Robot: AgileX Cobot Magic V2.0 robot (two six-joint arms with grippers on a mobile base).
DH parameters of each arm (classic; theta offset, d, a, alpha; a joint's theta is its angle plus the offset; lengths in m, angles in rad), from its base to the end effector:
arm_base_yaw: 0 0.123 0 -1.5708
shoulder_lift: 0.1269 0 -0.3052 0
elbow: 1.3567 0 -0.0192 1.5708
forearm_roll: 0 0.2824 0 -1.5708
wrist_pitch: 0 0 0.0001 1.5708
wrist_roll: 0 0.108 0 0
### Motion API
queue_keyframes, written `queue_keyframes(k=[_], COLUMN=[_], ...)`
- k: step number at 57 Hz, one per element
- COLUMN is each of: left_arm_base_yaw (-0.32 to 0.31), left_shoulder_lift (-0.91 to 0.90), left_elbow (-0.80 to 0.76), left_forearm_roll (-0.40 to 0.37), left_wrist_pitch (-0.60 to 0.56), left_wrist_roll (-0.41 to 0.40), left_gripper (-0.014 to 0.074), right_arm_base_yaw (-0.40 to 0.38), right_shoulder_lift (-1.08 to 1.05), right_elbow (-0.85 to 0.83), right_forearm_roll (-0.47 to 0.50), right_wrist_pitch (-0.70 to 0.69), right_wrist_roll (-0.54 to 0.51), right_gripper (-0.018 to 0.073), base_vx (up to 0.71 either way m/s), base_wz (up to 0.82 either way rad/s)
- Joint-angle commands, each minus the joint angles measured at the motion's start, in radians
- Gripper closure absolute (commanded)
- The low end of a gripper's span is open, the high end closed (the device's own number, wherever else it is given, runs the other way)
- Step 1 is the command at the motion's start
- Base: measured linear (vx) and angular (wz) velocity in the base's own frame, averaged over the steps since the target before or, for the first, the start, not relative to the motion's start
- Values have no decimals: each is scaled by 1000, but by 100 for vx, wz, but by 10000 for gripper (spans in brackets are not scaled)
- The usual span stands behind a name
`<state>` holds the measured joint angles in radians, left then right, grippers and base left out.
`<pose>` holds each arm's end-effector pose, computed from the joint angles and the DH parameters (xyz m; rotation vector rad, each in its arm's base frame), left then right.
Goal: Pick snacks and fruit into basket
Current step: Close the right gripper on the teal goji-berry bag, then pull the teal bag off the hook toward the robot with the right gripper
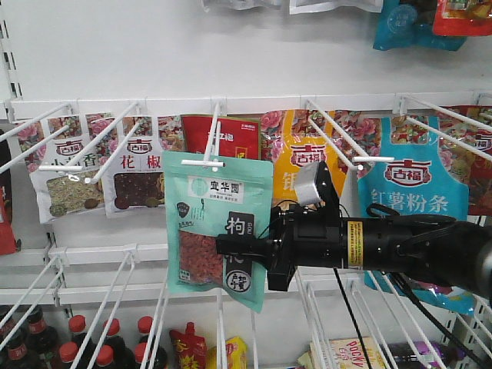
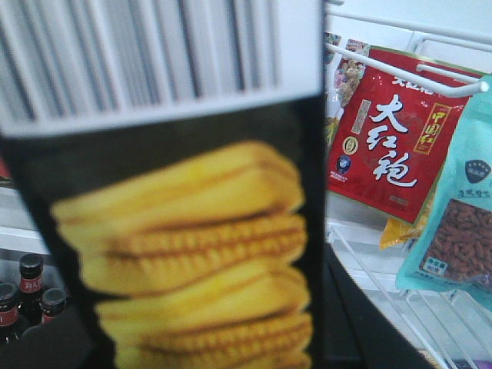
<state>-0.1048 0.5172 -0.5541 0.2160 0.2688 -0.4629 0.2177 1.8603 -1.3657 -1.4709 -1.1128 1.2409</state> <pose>0.1404 -0.0086 0.3453 -0.1704 1.7056 -0.2183 0.4069 0.1887 0.2978 -1.0402 1.4415 1.0482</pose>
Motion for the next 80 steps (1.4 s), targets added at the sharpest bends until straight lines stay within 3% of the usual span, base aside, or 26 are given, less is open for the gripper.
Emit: queue_keyframes(k=[1, 42, 54, 64, 80], left_arm_base_yaw=[-6, -6, -6, -6, -6], left_shoulder_lift=[2, 2, 2, 2, 1], left_elbow=[-37, -37, -37, -37, -37], left_forearm_roll=[9, 9, 9, 8, 8], left_wrist_pitch=[-107, -135, -189, -163, -161], left_wrist_roll=[2, 2, 2, 2, 2], left_gripper=[594, 594, 594, 594, 594], right_arm_base_yaw=[-3, -3, -4, -4, -3], right_shoulder_lift=[-74, -230, -402, -636, -903], right_elbow=[-33, 10, 236, 376, 486], right_forearm_roll=[50, -85, -4, -7, -197], right_wrist_pitch=[-69, -123, 56, 285, 472], right_wrist_roll=[-5, 177, 100, 134, 429], right_gripper=[571, 568, 568, 568, 568], base_vx=[0, 0, 0, 0, 0], base_wz=[0, 0, 0, 0, 0])
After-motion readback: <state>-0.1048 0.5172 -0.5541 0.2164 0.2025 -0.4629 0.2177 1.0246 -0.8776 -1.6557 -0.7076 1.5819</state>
